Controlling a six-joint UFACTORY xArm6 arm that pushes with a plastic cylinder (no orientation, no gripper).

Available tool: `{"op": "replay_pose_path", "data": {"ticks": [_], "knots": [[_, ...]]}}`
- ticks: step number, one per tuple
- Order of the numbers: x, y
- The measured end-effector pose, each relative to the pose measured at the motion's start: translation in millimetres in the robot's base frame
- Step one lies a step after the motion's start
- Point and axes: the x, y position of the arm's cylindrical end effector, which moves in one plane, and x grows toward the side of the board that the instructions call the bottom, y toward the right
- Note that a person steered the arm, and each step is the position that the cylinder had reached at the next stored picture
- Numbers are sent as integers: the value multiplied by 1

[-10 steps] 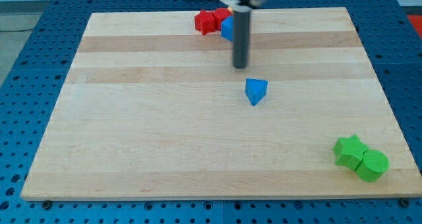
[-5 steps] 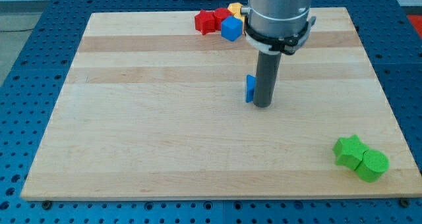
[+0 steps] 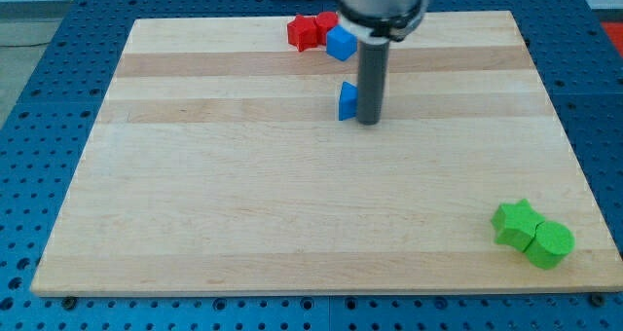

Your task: Push the blue triangle into the blue cube

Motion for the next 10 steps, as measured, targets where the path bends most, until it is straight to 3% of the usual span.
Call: {"op": "replay_pose_path", "data": {"ticks": [1,2,3,4,6,7,10], "knots": [[-34,13],[-20,8],[25,28],[30,1],[-34,-24],[-42,-33],[-14,-81]]}}
